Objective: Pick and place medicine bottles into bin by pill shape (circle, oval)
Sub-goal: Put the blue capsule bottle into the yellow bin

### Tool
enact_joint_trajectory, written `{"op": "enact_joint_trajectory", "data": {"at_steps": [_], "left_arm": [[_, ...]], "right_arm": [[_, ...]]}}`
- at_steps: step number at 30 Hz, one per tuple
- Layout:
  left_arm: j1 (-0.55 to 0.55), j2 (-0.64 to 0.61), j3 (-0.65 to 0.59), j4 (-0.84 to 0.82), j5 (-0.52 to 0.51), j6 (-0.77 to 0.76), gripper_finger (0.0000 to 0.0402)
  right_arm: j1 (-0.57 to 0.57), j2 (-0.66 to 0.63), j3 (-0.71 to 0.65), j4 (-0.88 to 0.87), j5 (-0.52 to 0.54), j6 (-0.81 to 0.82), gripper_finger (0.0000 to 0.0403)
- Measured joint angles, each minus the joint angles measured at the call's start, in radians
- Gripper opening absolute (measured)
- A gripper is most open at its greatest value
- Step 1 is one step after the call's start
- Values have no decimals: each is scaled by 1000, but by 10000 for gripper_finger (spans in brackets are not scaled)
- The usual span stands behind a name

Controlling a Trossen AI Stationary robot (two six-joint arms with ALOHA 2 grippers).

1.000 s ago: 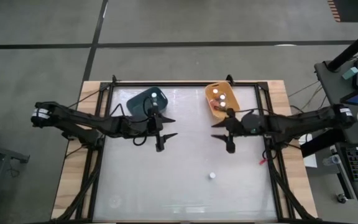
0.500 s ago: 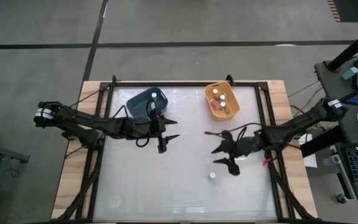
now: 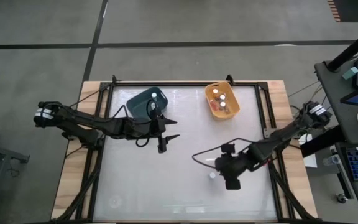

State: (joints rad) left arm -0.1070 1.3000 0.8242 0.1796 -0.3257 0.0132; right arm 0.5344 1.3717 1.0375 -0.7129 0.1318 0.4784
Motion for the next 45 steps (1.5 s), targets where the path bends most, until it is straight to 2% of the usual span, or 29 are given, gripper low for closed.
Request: {"op": "enact_joint_trajectory", "data": {"at_steps": [3, 6, 13, 18, 29, 33, 45], "left_arm": [[0, 1, 0, -1, 0, 0, 246], [0, 3, 0, -3, 0, 0, 246], [0, 3, -15, -3, -1, -1, 246], [0, 3, -16, -3, -1, -1, 246], [0, 3, -21, 0, -1, -2, 246], [0, 3, -21, 0, -1, -2, 246], [0, 3, -23, -2, -1, -3, 246]], "right_arm": [[1, 60, 65, -70, 0, 69, 190], [6, 120, 121, -126, 4, 57, 206], [8, 218, 157, -108, 3, -31, 247], [8, 231, 140, -14, 0, -79, 249], [-7, 208, 30, 153, 0, -77, 227], [-10, 202, 25, 164, 0, -75, 214], [-10, 202, 21, 161, -27, -57, 135]]}}
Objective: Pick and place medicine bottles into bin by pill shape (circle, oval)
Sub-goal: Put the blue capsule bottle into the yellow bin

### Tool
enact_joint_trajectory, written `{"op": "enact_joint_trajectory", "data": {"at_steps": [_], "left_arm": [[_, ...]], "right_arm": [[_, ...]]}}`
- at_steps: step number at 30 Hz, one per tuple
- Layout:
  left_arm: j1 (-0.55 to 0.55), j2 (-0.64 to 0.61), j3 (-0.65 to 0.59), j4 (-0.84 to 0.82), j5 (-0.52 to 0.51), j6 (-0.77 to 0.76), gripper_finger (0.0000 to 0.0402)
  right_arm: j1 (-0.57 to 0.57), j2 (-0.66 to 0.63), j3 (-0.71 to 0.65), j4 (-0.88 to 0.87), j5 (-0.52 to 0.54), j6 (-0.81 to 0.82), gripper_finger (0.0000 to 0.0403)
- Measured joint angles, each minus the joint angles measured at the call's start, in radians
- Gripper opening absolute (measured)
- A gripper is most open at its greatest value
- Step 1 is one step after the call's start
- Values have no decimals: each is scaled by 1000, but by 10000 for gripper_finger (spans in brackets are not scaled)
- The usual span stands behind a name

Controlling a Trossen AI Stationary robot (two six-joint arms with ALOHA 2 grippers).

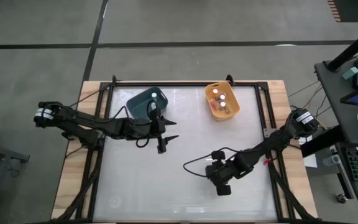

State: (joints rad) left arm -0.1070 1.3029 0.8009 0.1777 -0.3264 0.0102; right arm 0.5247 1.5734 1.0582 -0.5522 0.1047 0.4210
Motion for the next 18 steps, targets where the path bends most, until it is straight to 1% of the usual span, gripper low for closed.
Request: {"op": "enact_joint_trajectory", "data": {"at_steps": [4, 9, 13, 18], "left_arm": [[0, 0, 0, -1, 0, 0, 246], [0, 0, 1, -1, 0, 12, 246], [0, -6, 4, -1, 0, 65, 246], [1, -24, 7, 3, -2, 162, 246]], "right_arm": [[0, 0, 0, 3, 0, 0, 114], [-1, -1, 0, 4, 0, -5, 114], [-7, -9, 5, -4, 0, -21, 117], [-40, -35, 40, -84, 28, -33, 115]]}}
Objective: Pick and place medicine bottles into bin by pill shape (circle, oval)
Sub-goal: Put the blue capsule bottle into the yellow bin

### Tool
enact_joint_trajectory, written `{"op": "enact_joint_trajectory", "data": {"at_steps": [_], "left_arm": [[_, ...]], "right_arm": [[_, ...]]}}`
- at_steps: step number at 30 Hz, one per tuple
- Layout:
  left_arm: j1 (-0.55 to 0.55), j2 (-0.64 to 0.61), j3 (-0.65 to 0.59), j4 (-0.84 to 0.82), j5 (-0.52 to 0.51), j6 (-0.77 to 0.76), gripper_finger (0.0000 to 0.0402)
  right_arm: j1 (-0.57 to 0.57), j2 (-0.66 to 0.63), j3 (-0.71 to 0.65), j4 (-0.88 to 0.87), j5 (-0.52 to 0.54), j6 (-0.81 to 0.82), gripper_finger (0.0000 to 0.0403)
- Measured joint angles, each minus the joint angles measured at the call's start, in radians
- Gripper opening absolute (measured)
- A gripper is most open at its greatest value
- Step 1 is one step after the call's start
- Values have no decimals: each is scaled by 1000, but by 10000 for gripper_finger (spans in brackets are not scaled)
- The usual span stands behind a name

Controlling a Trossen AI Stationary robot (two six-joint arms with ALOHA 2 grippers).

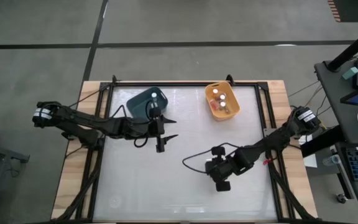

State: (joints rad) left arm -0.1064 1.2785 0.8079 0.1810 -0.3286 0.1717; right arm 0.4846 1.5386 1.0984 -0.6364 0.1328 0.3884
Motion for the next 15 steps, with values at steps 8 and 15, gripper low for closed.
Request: {"op": "enact_joint_trajectory", "data": {"at_steps": [8, 15], "left_arm": [[4, -20, 2, 12, -4, 141, 246], [9, -32, 7, 22, -17, 228, 246]], "right_arm": [[-128, -105, 66, -73, 10, -23, 117], [-348, -211, 128, -141, 29, -23, 116]]}}
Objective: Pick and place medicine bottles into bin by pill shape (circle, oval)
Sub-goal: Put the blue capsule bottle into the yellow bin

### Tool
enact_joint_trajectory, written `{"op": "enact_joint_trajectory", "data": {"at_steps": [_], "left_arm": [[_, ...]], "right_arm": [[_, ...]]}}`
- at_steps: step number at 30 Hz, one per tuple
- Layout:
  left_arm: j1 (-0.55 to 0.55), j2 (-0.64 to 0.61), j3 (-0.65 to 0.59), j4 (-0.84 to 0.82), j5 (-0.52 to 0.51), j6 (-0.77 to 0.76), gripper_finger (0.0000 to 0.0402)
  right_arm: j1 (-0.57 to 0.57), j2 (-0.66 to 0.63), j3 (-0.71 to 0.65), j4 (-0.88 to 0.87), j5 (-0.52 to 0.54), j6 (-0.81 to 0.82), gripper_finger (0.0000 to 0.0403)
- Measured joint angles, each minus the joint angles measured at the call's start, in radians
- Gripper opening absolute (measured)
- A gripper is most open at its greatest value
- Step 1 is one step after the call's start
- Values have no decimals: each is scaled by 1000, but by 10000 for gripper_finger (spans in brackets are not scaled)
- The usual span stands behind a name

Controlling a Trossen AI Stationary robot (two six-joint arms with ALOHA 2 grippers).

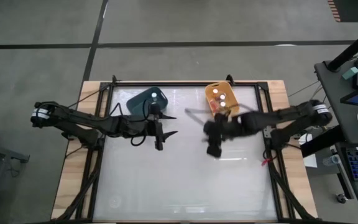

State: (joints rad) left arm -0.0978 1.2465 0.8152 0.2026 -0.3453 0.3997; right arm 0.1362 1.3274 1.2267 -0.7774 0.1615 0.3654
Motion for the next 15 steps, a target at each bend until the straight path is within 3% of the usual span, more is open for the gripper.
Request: {"op": "enact_joint_trajectory", "data": {"at_steps": [15], "left_arm": [[0, -4, -6, -11, -3, 1, 246]], "right_arm": [[-532, -6, 63, -90, -1, -134, 115]]}}
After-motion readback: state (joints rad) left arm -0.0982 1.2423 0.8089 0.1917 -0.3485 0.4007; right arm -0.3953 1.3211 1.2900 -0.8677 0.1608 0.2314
